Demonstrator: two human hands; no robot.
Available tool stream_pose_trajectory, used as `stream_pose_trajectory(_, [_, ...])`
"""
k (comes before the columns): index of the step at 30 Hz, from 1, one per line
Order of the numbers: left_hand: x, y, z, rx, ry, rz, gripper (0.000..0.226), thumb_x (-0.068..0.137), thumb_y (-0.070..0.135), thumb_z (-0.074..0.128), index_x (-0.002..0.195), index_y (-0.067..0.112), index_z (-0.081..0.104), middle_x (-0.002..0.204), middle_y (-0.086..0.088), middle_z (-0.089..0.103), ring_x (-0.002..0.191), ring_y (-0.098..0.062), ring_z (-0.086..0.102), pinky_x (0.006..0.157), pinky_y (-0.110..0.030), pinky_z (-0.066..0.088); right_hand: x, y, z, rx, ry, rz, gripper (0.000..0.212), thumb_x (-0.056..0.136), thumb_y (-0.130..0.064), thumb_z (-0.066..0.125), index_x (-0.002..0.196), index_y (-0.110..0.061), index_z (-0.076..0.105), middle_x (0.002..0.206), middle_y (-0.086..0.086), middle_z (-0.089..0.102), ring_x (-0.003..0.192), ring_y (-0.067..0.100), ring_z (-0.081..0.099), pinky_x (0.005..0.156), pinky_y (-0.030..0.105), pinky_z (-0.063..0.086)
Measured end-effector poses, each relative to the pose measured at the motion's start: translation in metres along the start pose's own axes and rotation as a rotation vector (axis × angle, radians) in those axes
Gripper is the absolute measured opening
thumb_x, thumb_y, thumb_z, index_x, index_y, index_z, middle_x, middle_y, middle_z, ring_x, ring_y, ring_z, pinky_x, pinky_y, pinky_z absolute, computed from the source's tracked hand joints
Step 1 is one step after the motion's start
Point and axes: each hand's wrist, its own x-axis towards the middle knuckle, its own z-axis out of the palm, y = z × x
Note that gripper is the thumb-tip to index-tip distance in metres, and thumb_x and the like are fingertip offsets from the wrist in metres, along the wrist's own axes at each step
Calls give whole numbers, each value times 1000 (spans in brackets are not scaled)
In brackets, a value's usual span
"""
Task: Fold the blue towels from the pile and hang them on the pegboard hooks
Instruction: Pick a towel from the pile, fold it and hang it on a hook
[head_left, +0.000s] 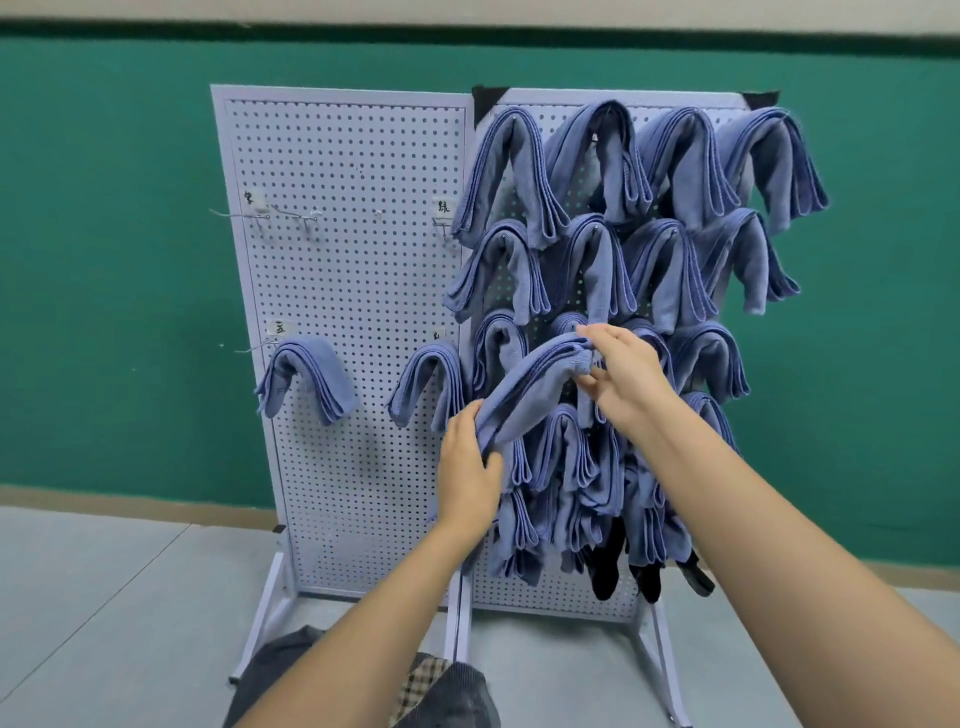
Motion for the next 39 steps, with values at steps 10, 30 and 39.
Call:
stream_pose_trajectory(10, [39,8,-52,77,34,62,20,87,7,59,102,21,61,104,4,54,90,-12,54,75,-25,43,7,55,-50,-844,-129,135,12,90,-6,59,82,-14,60,88,8,60,66,16,50,63,29,43])
stream_pose_trajectory(30, [99,23,-106,250,68,100,25,87,8,59,108,19,65,96,7,67,86,-14,60,77,-33,51,22,62,76,-1061,-220,-581,36,90,-18,55,126,-19,55,101,-2,55,109,21,49,78,35,47])
stream_pose_trajectory(39, [178,59,-119,73,250,216,22,86,8,60,105,17,66,90,10,63,82,-9,57,73,-21,44,68,15,136,-874,-33,-779,24,87,-17,61,107,-18,48,104,-1,59,94,22,55,70,39,48])
